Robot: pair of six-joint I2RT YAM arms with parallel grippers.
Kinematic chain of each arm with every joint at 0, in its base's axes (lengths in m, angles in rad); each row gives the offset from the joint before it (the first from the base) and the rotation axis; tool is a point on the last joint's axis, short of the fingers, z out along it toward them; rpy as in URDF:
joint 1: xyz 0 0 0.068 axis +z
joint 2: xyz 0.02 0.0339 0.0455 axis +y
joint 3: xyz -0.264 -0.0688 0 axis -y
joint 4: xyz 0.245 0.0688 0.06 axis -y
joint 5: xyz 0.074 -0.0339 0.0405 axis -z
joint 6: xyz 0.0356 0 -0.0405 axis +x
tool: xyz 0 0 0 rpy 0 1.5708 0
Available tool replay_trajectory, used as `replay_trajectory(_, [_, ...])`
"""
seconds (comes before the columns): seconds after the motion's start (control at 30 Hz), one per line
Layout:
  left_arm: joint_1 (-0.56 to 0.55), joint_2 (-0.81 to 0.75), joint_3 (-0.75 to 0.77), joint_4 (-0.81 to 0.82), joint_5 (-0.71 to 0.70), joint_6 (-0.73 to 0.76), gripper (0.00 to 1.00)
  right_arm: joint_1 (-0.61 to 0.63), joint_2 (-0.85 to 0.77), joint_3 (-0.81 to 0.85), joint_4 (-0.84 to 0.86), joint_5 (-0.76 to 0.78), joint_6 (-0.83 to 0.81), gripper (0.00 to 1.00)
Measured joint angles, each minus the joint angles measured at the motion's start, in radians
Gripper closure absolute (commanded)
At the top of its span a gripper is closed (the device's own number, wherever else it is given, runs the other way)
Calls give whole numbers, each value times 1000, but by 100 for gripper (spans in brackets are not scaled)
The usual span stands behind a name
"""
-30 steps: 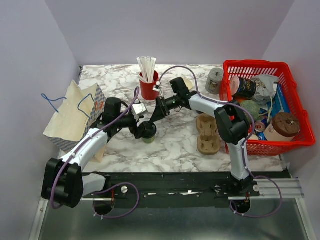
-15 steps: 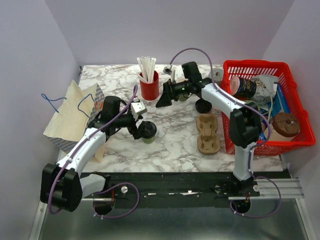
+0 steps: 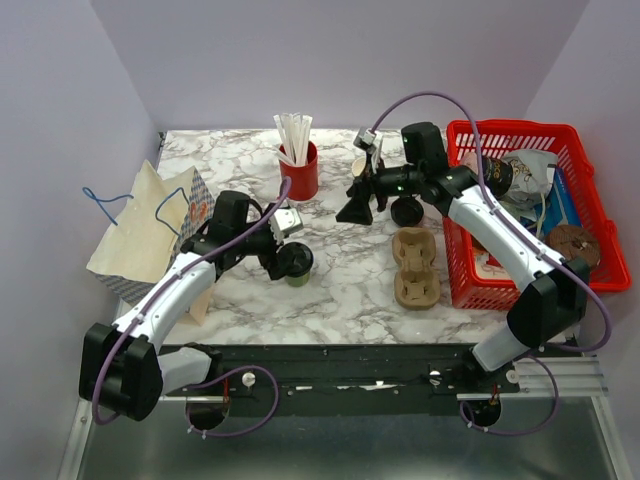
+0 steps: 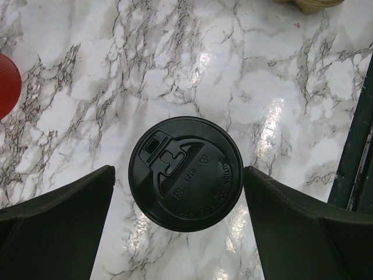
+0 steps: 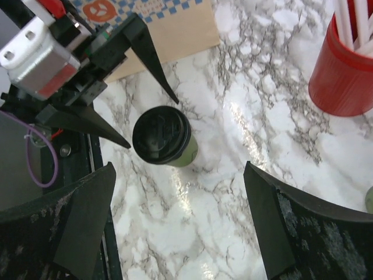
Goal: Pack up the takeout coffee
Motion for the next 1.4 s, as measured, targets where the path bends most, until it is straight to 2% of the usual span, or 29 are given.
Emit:
replay_trajectory(0.23, [-41, 43, 10, -9, -31, 35, 1, 0, -20, -85, -39, 21, -37, 0])
replay_trajectory(0.77, [-53, 150, 91, -64, -75, 90, 1, -9, -20, -61, -45, 23, -51, 0])
replay_trajectory(1.1, [-59, 256, 161, 37, -118, 89, 2, -15, -20, -61, -45, 26, -59, 0])
replay_trajectory(1.4, [-57, 430, 314, 113, -188, 67, 2, -32, -32, -77, -51, 47, -79, 0])
